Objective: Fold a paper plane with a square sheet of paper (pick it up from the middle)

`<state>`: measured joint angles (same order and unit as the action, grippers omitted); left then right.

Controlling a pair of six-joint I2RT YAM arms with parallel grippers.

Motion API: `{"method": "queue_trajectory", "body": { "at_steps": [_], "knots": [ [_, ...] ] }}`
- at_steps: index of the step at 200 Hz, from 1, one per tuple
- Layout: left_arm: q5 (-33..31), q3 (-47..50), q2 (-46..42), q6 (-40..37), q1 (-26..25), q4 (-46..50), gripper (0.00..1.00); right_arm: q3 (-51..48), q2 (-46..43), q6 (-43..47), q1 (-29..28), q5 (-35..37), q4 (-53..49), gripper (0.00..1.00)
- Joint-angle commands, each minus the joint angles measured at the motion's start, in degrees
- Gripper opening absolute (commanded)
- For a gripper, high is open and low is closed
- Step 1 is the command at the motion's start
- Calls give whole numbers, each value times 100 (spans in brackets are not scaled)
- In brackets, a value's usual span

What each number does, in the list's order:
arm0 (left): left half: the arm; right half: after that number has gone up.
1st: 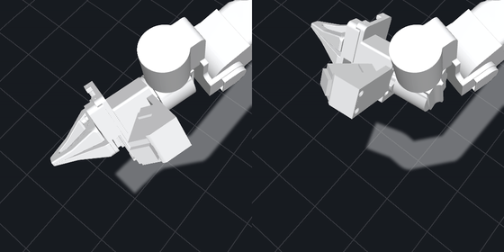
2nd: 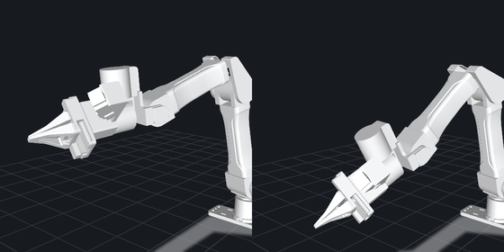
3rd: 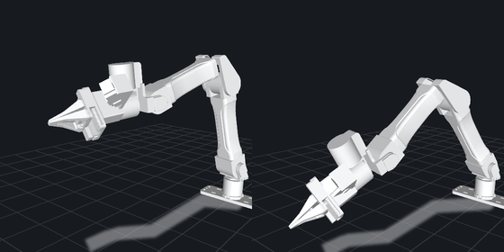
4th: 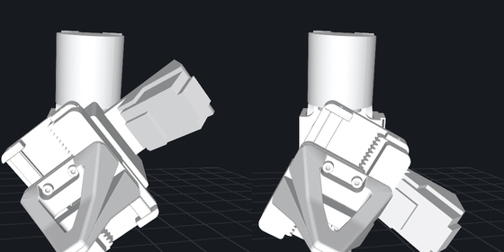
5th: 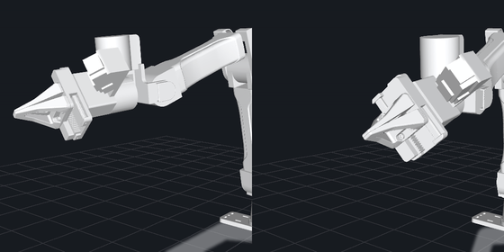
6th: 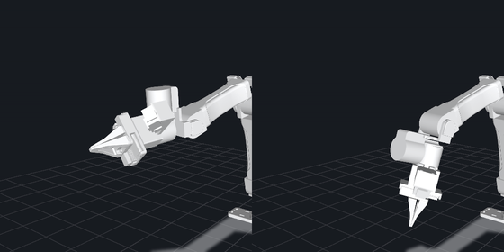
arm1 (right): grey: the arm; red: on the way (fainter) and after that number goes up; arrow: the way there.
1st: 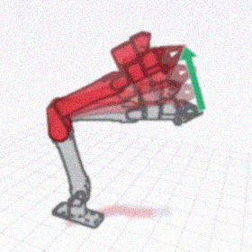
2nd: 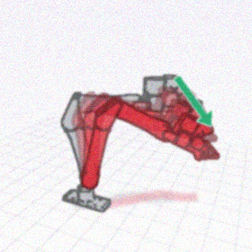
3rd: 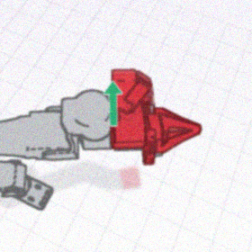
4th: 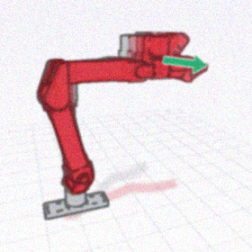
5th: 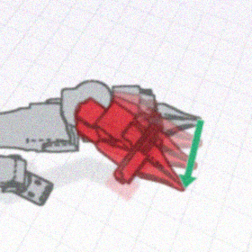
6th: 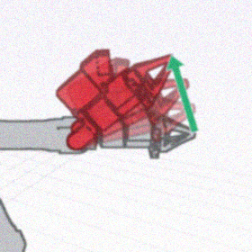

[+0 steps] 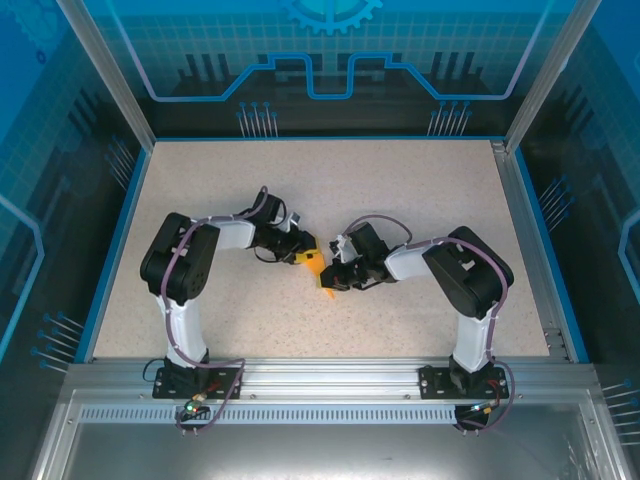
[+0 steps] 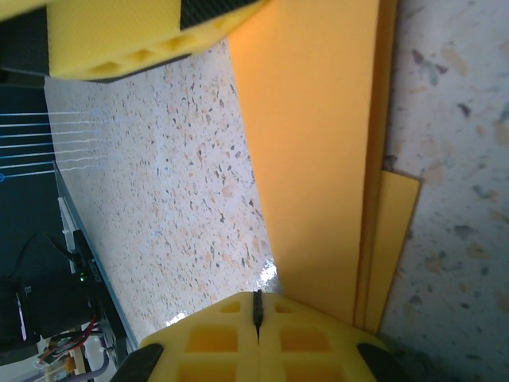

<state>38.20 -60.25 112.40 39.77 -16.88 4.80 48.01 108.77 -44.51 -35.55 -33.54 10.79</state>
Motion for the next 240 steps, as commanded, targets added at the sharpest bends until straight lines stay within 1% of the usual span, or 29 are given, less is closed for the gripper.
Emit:
{"method": "queue_trajectory", "body": {
  "at_steps": [1,29,42,56,91,116,137,147,157,167,176,183,196,204,220,240],
  "knots": [
    [-770,-236,245,-463,485,-132,33,-339,451,163,101,511,-1211,0],
    [-632,-319,247,-636,711,-151,34,-338,472,154,100,464,-1189,0],
    [-473,-383,269,-752,828,-199,36,-345,481,136,104,449,-1171,0],
    [-462,-483,328,-878,944,-147,36,-362,489,110,108,425,-1116,0],
    [-368,-634,381,-888,1212,-174,37,-343,531,42,101,368,-1017,0],
    [-360,-706,48,-805,1284,-32,38,-292,497,-59,92,310,-862,0],
    [-487,-705,-409,-679,1267,340,39,-345,245,-350,-4,169,-228,1],
    [-651,-598,-682,-637,1200,488,40,-373,-31,-413,-81,108,114,4],
    [-891,-586,-968,-702,1077,934,44,-437,-455,-426,-110,345,164,10],
    [-1193,-561,-1214,-720,900,1336,46,-468,-873,-318,-46,637,-84,16],
    [-1439,-551,-1369,-716,722,1694,48,-470,-1261,-147,70,884,-434,19],
    [-1567,-528,-1469,-724,598,1882,53,-488,-1513,-5,206,1050,-653,22],
    [-1871,-467,-1563,-581,362,2135,59,-553,-1858,254,457,1184,-859,29],
    [-1915,-430,-1558,-444,221,2182,62,-522,-1932,416,584,1169,-988,33],
    [-1936,-507,-1393,-266,-115,2309,64,-229,-1798,707,720,1324,-1465,34],
    [-2259,-866,-1062,-198,-539,2737,65,173,-1343,899,719,1001,-1523,38]
  ]
}}
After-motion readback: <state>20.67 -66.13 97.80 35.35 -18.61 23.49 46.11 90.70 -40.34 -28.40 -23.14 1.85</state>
